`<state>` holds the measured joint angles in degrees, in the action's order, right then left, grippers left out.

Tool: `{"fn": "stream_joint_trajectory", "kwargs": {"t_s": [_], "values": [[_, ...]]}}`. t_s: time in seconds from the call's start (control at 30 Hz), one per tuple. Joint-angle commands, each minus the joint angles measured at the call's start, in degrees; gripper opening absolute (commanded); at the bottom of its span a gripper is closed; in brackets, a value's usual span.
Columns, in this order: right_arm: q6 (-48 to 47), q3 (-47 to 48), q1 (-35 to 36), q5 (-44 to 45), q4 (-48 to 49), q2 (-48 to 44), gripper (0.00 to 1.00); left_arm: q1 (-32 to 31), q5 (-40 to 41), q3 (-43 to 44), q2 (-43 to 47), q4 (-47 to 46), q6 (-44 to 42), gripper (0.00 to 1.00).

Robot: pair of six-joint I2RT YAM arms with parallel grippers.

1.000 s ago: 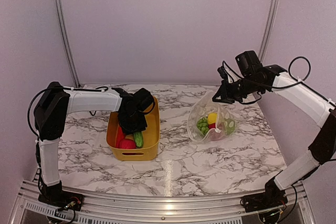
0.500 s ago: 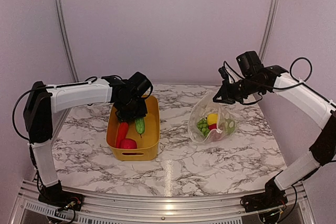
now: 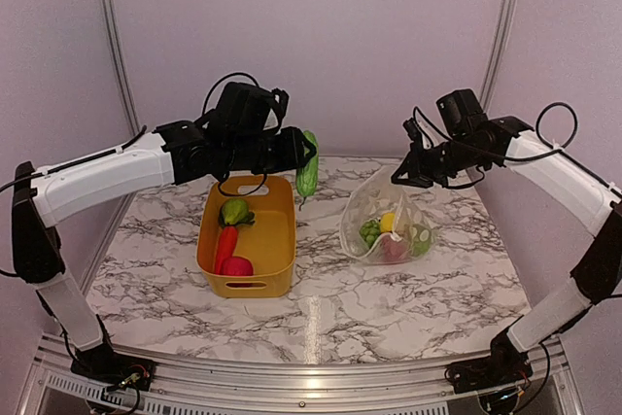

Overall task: Place the food in the zip-top bag and seal the zipper
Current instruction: Pick up the fake vegetable from the bin, then place the fake vegetable in the zipper food storage bag.

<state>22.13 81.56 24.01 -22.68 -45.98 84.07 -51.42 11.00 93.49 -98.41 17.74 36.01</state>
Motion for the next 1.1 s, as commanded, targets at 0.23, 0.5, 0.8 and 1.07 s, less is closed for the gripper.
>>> {"fn": "stream_joint_trajectory", "kwargs": {"t_s": [0.23,0.5,0.8,1.07], "values": [[0.9,4.4,0.7,-1.3,0.2,0.2,0.0,-1.3,-40.7,1.9,-4.9,-14.9,-7.3,0.26],[1.5,3.8,0.7,-2.1,1.0,0.2,0.0,-2.8,-44.4,-2.4,-6.0,-16.8,-6.5,0.24],[1.3,4.7,0.8,-2.8,0.3,0.8,0.0,-3.0,-43.4,5.7,-15.6,-6.7,-2.4,0.18],[1.1,4.1,1.0,-3.3,-0.6,0.3,0.0,-2.3,-40.6,9.6,-20.5,-4.6,2.4,0.2]]}}
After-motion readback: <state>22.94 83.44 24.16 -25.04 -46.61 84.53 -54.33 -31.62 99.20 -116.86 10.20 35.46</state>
